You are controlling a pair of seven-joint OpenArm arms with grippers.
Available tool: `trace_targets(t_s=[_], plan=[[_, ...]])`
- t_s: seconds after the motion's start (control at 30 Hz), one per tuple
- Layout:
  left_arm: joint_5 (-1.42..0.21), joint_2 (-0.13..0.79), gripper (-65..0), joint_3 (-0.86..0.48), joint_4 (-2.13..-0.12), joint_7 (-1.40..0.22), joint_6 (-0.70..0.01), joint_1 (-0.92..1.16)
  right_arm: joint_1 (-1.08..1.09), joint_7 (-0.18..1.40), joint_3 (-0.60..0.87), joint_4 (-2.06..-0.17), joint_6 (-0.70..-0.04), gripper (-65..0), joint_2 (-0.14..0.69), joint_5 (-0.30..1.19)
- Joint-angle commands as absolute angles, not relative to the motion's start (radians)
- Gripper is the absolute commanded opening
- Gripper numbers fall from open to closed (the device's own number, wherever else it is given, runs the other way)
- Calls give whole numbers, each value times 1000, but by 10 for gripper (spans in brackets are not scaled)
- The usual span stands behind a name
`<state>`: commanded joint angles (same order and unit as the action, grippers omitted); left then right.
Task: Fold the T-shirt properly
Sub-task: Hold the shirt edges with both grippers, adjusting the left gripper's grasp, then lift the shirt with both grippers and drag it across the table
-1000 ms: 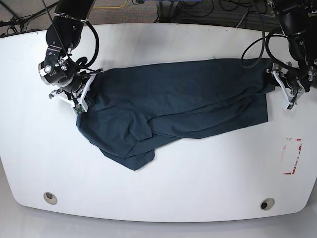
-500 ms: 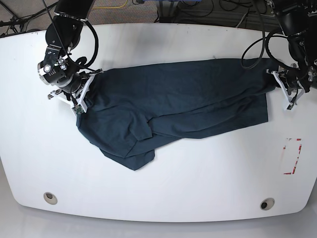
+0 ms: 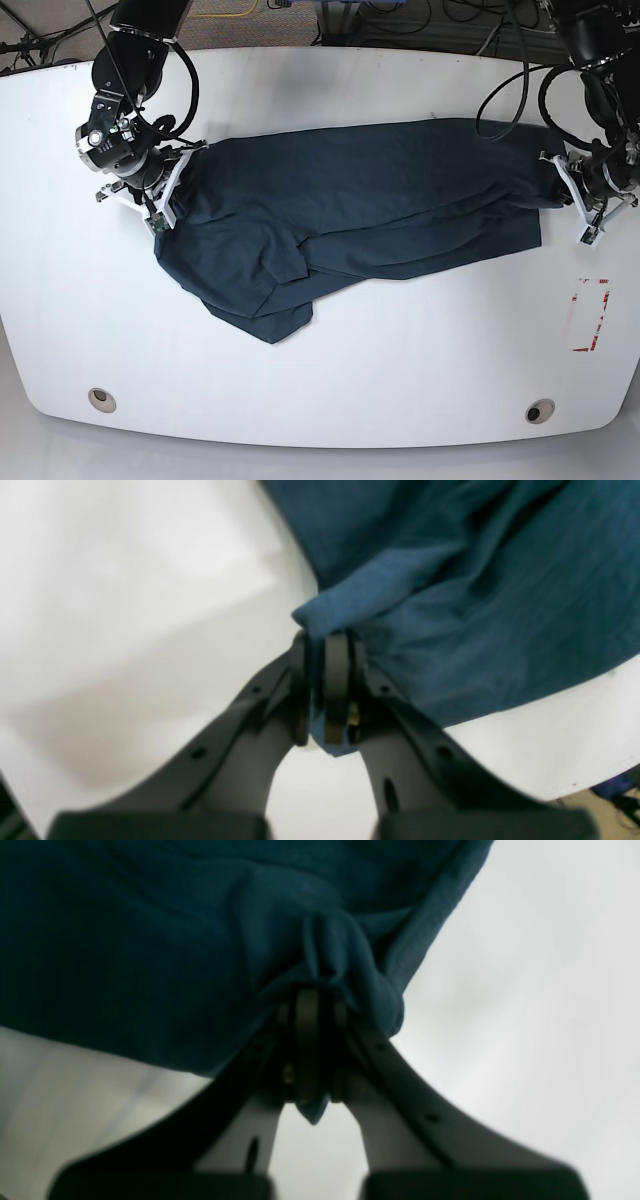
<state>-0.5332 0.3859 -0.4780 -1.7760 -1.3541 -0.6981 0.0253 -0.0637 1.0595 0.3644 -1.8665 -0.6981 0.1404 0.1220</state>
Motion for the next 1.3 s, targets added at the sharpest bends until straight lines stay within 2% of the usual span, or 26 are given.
trace_targets(t_s=[0.23, 0.43, 0.57, 0.73, 0.97, 1.3], plan=[[-550, 384, -626, -479, -1917, -1354, -698, 50, -62, 1059, 364, -1867, -698, -650, 140, 122], [-596, 383, -626, -483, -1920, -1353, -698, 25, -35, 1059, 364, -1862, -698, -650, 143, 117], [-593, 341, -626, -498, -1922, -1353, -698, -28, 4, 1061, 363, -1859, -698, -650, 153, 114], [-593, 278, -626, -542, -1920, -1353, -698, -119, 101, 1113, 363, -1859, -698, -650, 213, 113], [-596, 242, -628, -544, -1906, -1365, -698, -237, 223, 1162, 363, -1859, -698, -650, 259, 114], [-590, 216, -628, -542, -1902, -1396, -619, -446, 401, 1181, 361, -1854, -698, -650, 325, 117]])
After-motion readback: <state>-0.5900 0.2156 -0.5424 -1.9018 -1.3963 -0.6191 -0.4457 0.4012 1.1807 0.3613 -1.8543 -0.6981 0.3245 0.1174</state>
